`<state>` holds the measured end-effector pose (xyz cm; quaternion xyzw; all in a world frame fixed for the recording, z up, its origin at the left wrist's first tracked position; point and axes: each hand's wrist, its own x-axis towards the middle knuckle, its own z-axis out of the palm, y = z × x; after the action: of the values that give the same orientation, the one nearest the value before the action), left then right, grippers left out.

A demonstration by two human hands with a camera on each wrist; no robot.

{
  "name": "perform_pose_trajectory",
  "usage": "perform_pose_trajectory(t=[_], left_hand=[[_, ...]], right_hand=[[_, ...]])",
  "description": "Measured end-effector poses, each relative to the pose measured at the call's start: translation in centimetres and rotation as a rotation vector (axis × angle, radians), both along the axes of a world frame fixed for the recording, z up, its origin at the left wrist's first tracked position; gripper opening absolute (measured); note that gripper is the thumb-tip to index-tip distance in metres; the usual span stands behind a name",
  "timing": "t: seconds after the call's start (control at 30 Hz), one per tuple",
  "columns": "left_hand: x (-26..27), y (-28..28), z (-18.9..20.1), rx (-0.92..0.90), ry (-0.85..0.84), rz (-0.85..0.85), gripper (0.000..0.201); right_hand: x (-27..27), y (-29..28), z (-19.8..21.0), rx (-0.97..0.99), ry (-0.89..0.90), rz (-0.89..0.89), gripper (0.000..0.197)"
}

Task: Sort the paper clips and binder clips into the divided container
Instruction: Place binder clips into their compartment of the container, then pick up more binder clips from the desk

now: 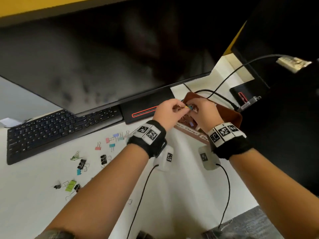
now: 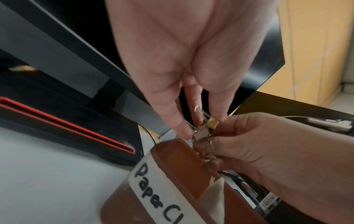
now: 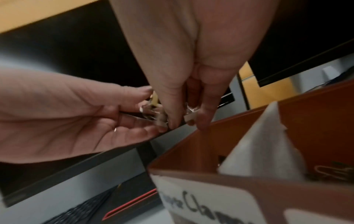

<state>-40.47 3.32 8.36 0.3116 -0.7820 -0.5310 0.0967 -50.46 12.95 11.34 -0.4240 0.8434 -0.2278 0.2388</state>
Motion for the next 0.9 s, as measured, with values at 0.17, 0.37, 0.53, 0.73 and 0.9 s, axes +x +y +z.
perform_pose_trajectory(t=[0.17, 0.37, 0.53, 0.73, 0.9], left_hand=[[0.8, -0.3, -0.2, -0.08, -0.1, 0.019, 0.035], [16.0, -2.7, -1.8, -0.304, -0.238, 0.199, 0.028], [26.9, -3.3, -4.9, -0.198, -0.497, 0.391, 0.041], [26.9, -3.1, -7.0, -0.122, -0.495, 0.322, 0.062], [24.6, -3.0, -8.3, -0.123, -0.566, 0.209, 0.061]], right_hand=[[-0.3, 0.1, -2.2, 0.053, 0.07, -0.095, 0.047], [6.2, -1.4, -4.1, -0.056, 0.016, 0.312, 0.044], [12.6, -4.4, -7.5, 0.172, -0.03, 0.46, 0.063], [16.6, -9.4, -9.5, 0.201, -0.036, 0.441, 0.067], [18.2, -11.9, -11.1, 0.289, 0.126, 0.513, 0.063]])
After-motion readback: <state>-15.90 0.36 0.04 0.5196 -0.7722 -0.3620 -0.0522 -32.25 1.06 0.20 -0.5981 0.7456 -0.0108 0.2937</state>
